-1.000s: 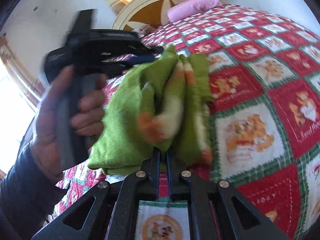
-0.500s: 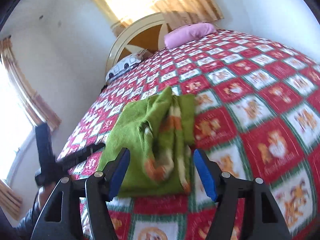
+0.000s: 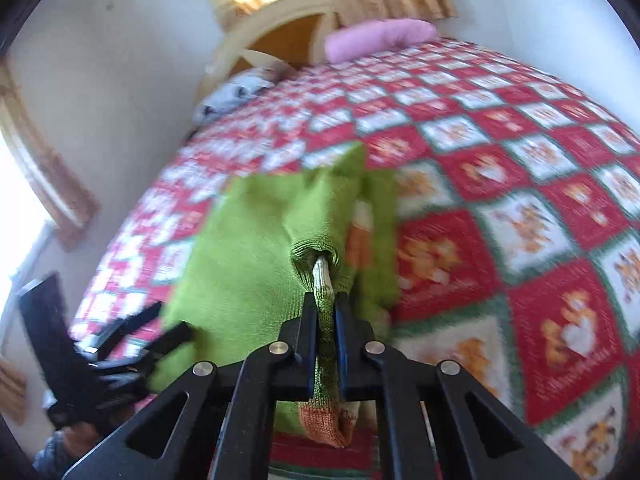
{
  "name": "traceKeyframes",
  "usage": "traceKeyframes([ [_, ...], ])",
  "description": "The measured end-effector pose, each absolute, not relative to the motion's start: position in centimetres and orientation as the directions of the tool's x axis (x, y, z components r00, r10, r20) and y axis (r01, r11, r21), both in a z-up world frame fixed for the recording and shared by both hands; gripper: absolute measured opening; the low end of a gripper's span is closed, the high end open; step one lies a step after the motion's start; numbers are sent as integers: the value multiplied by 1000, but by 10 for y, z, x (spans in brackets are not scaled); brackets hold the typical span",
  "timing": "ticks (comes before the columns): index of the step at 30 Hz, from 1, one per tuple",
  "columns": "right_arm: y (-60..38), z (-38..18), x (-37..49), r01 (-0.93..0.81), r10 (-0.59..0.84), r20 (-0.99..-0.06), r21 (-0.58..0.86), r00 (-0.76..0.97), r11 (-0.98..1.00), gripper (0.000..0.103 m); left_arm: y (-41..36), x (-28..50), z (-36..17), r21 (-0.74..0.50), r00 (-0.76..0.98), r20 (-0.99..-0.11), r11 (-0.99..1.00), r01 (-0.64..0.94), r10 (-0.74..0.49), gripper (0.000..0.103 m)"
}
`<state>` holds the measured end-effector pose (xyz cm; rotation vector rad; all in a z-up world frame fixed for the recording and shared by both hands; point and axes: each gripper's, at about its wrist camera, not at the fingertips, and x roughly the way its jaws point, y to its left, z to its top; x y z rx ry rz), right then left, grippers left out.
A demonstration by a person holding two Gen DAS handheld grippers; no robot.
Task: Fold small clothes
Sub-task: 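Lay the folded bundle down and open both tools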
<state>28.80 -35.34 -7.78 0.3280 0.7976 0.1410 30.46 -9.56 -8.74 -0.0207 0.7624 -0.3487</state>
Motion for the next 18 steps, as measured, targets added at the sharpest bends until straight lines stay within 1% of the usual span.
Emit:
traceKeyframes([
  [1, -360, -92, 292, 30, 239, -704, 347, 669, 937, 7, -97, 305, -89, -139, 666, -676, 942, 306, -316, 81],
  [2, -362, -100, 296, 32, 248, -716, 352, 652, 935, 7, -98, 306, -93, -141, 660, -682, 942, 305, -315, 82],
  [4, -363, -103, 297, 8, 261, -708, 352, 657, 936, 9, -100, 310, -101, -148, 644, -697, 942, 301, -316, 82],
  [5, -364, -98, 297, -2, 265, -697, 353, 666, 935, 16, -101, 311, -106, -147, 636, -708, 944, 295, -309, 82],
  [6, -365, -92, 296, 0, 254, -692, 345, 676, 939, 35, -102, 312, -108, -149, 630, -713, 945, 293, -308, 83],
  [7, -367, -84, 293, 10, 227, -679, 325, 698, 946, 42, -101, 311, -109, -155, 627, -713, 943, 294, -313, 85],
  [8, -368, -73, 290, 19, 190, -655, 297, 732, 955, 44, -100, 311, -108, -154, 629, -713, 944, 291, -310, 87],
  [10, -368, -54, 293, 14, 154, -623, 257, 767, 966, 44, -96, 311, -109, -164, 633, -711, 948, 273, -306, 90],
  [12, -359, -40, 307, -34, 182, -611, 245, 770, 969, 44, -92, 312, -113, -200, 620, -714, 943, 265, -325, 91],
  [14, -344, -34, 325, -119, 247, -615, 242, 749, 963, 44, -91, 311, -113, -208, 621, -712, 943, 260, -328, 92],
  [16, -329, -41, 348, -184, 303, -649, 246, 698, 952, 41, -94, 307, -113, -192, 628, -710, 945, 264, -319, 92],
  [18, -324, -58, 365, -160, 285, -705, 240, 649, 957, 39, -97, 305, -113, -172, 632, -710, 947, 271, -310, 92],
])
